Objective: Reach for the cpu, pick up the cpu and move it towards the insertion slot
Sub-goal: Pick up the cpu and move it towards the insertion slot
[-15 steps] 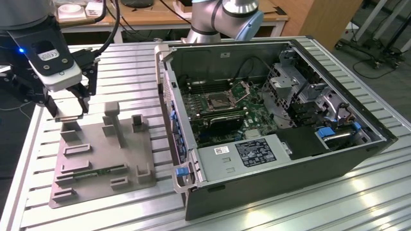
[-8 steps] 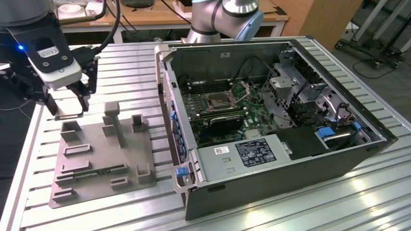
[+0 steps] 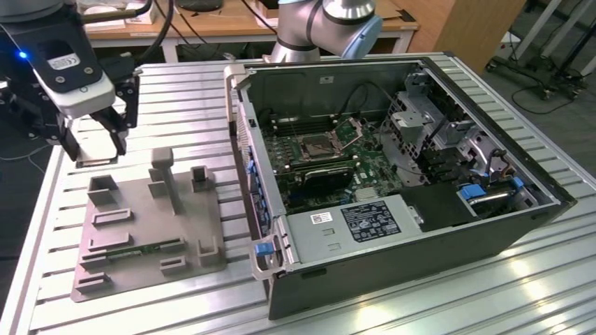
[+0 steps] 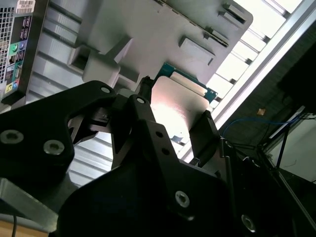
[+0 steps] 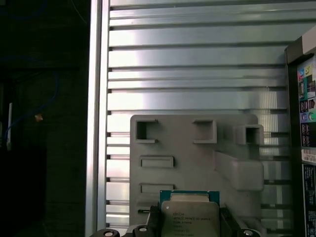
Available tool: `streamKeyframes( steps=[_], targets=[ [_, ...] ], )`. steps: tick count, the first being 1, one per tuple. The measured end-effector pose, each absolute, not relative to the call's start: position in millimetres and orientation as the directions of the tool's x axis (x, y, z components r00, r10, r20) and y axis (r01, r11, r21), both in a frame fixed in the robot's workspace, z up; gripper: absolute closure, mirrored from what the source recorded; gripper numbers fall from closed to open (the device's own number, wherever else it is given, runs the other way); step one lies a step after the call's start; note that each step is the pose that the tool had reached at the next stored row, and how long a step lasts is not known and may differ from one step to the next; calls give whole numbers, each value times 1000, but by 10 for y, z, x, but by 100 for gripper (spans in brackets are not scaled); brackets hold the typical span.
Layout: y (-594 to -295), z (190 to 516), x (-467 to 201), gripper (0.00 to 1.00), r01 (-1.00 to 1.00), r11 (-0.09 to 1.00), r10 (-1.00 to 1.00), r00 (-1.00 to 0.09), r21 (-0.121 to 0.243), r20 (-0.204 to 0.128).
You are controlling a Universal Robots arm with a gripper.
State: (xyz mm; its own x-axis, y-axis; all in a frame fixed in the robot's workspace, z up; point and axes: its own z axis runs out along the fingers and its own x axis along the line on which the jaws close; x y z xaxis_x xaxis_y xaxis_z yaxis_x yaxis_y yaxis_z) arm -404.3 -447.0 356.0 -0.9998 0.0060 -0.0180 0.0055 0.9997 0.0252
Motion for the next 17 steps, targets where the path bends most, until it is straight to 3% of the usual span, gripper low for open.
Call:
streamKeyframes(
  steps=[7, 9, 17],
  targets=[
    [-4470, 3622, -4032, 46, 6, 1000, 6, -1000, 25, -15],
    [-4470, 3631, -4031, 46, 6, 1000, 6, -1000, 25, 6],
    [-4470, 3652, -4031, 46, 6, 1000, 6, -1000, 25, 6]
  ],
)
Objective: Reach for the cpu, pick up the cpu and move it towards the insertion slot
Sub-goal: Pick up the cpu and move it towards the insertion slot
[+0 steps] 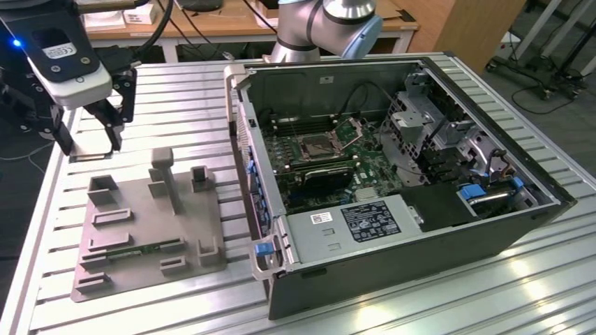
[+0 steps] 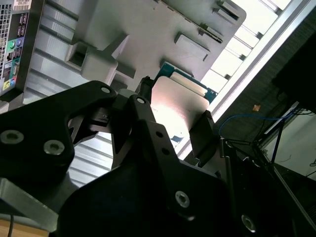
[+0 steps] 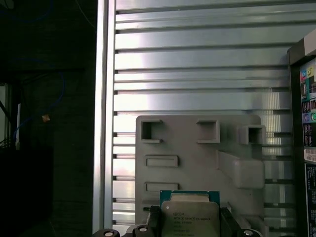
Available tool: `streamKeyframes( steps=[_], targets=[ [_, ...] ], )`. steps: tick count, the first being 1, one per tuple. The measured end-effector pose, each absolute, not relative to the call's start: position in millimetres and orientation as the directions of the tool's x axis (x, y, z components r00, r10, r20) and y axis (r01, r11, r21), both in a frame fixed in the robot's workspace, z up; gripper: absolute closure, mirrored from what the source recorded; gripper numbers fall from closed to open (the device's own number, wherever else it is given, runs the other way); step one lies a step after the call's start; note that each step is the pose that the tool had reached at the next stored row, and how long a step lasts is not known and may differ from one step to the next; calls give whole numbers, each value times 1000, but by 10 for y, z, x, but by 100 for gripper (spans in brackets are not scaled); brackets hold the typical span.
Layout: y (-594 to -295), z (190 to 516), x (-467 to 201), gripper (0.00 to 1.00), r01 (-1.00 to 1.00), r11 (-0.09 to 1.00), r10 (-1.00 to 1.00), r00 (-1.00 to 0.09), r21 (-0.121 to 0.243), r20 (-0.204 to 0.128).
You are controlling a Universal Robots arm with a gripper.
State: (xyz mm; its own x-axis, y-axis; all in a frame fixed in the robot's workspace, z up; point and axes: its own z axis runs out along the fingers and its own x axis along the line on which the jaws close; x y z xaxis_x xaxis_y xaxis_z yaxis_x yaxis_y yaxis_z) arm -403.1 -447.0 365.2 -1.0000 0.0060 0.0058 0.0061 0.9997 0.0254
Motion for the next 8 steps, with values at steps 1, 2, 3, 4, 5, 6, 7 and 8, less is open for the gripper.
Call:
streamKeyframes(
  steps=[1, 2, 3, 4, 5, 6, 7, 8],
  targets=[
    [-4470, 3656, -4031, 46, 6, 1000, 6, -1000, 25, 6],
    [-4470, 3658, -4030, 46, 6, 1000, 6, -1000, 26, 6],
    [-4470, 3660, -4030, 46, 6, 1000, 6, -1000, 26, 6],
    [-4470, 3664, -4030, 46, 6, 1000, 6, -1000, 25, 6],
    [-4470, 3667, -4030, 46, 6, 1000, 6, -1000, 25, 6],
    [-4470, 3670, -4030, 46, 6, 1000, 6, -1000, 25, 6],
    [-4470, 3672, -4030, 46, 6, 1000, 6, -1000, 25, 6],
    [-4470, 3676, -4030, 46, 6, 1000, 6, -1000, 25, 6]
  ],
)
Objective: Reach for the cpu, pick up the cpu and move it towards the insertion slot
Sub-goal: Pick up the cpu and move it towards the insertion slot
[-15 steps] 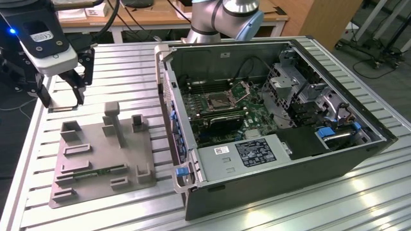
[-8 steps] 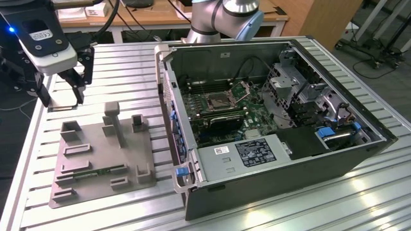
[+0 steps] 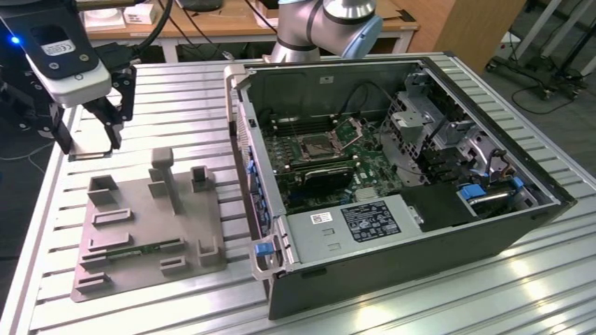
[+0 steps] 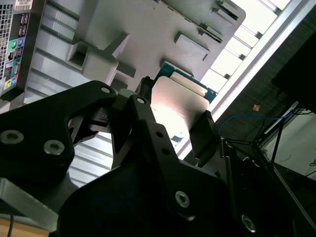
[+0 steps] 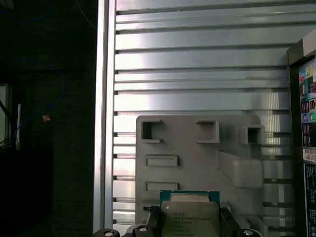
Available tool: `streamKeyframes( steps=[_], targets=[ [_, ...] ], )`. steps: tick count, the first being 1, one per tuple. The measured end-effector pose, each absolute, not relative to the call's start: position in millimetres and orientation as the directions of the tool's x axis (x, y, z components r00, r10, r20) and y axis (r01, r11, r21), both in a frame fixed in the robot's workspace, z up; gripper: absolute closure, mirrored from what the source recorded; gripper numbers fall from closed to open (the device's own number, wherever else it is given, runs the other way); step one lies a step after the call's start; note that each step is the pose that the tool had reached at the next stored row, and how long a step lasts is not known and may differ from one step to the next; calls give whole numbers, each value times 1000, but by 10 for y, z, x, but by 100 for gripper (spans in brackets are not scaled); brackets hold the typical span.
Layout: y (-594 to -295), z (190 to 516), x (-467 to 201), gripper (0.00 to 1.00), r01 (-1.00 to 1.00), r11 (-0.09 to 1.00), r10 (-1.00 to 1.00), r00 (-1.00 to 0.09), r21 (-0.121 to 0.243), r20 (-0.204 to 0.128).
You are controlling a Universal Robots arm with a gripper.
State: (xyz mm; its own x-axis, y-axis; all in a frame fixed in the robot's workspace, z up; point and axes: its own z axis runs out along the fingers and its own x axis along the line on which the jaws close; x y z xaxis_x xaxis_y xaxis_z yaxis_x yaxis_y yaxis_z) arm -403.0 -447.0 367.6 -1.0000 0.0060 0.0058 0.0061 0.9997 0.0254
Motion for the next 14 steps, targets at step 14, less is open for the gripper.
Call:
streamKeyframes(
  steps=[14],
  targets=[
    [-4470, 3787, -4027, 46, 6, 1000, 6, -1000, 25, 6]
  ],
)
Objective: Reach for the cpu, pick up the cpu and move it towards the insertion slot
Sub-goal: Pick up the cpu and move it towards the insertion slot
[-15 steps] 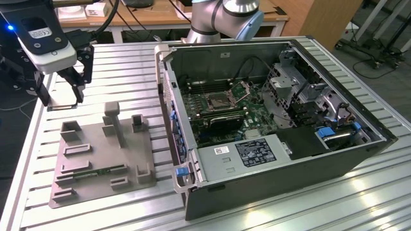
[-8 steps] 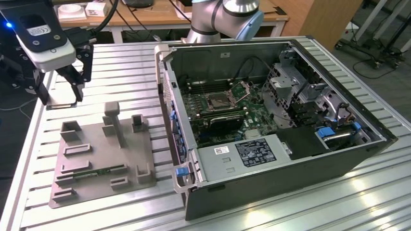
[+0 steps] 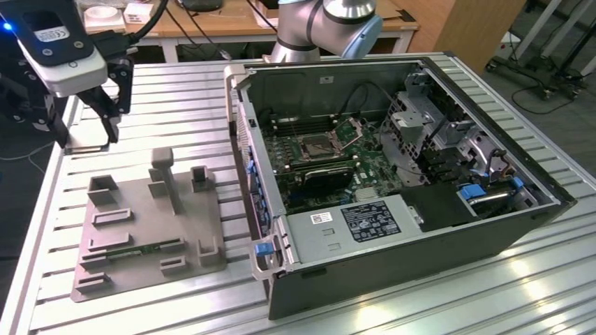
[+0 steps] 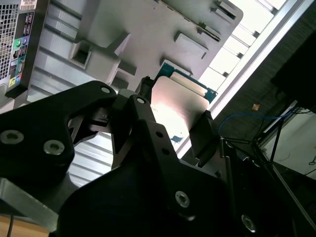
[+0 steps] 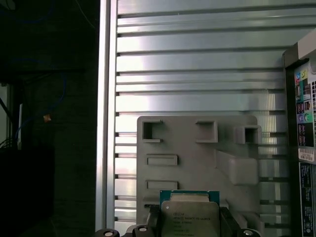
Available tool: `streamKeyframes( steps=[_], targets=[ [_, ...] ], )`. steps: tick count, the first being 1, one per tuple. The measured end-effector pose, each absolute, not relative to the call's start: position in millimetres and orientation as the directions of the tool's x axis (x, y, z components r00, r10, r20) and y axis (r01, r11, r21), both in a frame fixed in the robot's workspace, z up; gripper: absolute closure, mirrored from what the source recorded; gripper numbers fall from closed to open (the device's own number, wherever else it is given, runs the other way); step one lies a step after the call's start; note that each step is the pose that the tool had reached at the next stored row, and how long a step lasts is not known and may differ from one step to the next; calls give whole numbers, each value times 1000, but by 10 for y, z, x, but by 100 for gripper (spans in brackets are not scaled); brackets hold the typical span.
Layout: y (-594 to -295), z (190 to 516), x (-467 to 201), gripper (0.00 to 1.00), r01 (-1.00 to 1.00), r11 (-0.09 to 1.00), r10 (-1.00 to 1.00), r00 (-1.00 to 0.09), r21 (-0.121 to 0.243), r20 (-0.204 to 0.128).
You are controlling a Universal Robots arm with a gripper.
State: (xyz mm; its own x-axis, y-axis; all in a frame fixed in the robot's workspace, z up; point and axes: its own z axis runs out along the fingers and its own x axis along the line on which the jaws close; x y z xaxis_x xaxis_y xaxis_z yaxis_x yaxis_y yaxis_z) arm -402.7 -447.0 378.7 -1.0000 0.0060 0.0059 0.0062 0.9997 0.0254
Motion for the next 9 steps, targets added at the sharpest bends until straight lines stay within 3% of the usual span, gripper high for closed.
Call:
streamKeyframes(
  steps=[9],
  targets=[
    [-4470, 3866, -4024, 46, 6, 1000, 6, -1000, 26, 6]
  ],
)
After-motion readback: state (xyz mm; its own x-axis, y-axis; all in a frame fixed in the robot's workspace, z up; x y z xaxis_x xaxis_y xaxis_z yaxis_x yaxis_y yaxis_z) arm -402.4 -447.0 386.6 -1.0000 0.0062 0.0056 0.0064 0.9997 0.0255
